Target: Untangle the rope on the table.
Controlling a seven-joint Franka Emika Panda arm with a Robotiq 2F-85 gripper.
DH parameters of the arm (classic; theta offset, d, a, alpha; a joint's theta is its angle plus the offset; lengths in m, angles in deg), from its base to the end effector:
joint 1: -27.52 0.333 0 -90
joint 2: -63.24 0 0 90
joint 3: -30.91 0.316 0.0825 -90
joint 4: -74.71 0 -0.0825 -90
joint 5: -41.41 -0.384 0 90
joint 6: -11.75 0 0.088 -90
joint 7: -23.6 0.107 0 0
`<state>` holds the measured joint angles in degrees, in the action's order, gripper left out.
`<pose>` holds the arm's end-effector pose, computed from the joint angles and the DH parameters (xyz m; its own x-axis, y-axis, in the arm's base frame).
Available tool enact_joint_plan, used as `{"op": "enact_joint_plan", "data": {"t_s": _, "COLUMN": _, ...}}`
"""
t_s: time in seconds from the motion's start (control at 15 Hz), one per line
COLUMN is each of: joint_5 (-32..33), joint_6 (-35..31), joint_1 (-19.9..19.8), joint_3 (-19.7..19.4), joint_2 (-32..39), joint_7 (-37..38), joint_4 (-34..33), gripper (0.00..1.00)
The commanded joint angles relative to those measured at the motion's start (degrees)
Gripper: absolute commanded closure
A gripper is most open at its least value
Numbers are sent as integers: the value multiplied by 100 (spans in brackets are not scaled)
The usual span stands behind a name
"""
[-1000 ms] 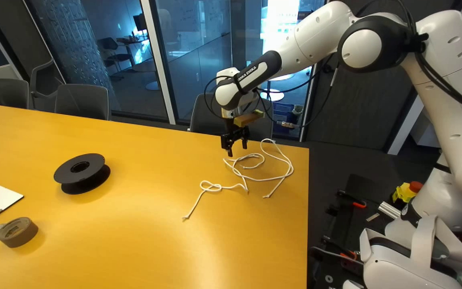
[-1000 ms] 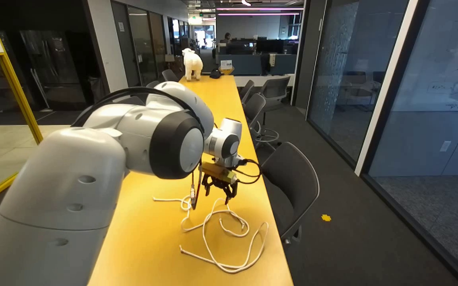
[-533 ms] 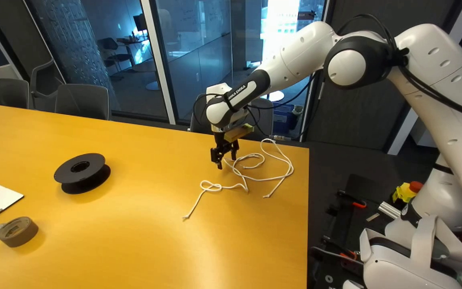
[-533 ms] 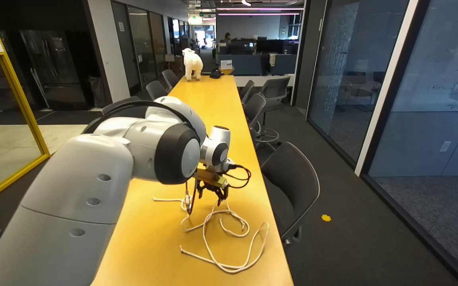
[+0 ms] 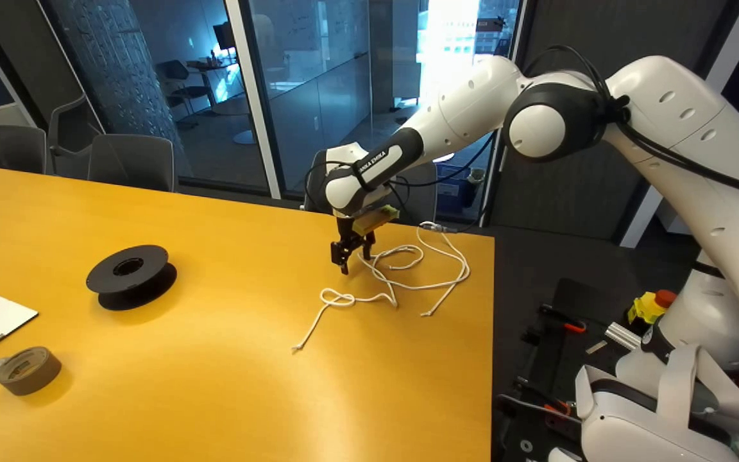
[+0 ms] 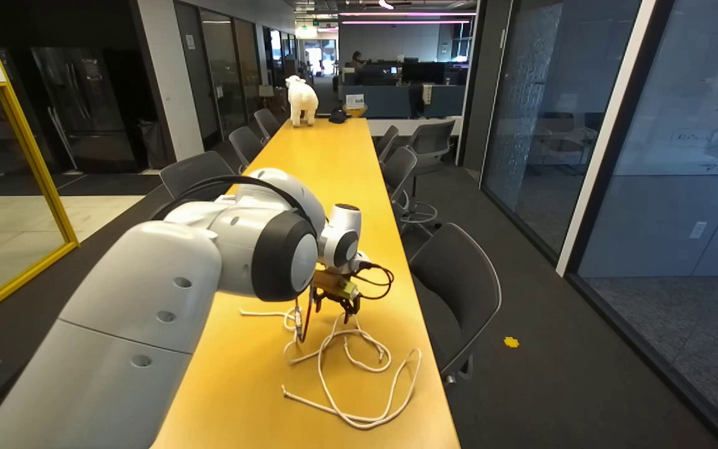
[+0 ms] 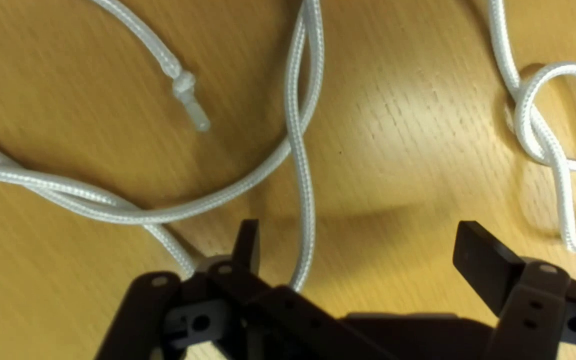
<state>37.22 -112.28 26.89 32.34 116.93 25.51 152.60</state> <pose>0.7187 0.0094 0.1432 0.9885 -0.0677 -0.1356 -0.0777 -0.9945 -0.0702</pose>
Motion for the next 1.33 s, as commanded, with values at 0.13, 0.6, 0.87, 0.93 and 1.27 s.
{"op": "enact_joint_plan", "data": {"t_s": 0.13, "joint_5": 21, "joint_6": 7, "joint_1": 7, "joint_3": -60, "joint_2": 186, "joint_7": 28, "joint_4": -374, "gripper": 0}}
{"op": "enact_joint_plan", "data": {"t_s": 0.6, "joint_5": 53, "joint_6": 128, "joint_1": -30, "joint_3": -51, "joint_2": 196, "joint_7": -83, "joint_4": -447, "gripper": 31}}
{"op": "enact_joint_plan", "data": {"t_s": 0.87, "joint_5": 47, "joint_6": 154, "joint_1": -51, "joint_3": -48, "joint_2": 233, "joint_7": -95, "joint_4": -485, "gripper": 62}}
{"op": "enact_joint_plan", "data": {"t_s": 0.93, "joint_5": 48, "joint_6": 161, "joint_1": -56, "joint_3": -48, "joint_2": 244, "joint_7": -98, "joint_4": -493, "gripper": 71}}
{"op": "enact_joint_plan", "data": {"t_s": 1.27, "joint_5": 60, "joint_6": 176, "joint_1": -71, "joint_3": -56, "joint_2": 288, "joint_7": -106, "joint_4": -536, "gripper": 97}}
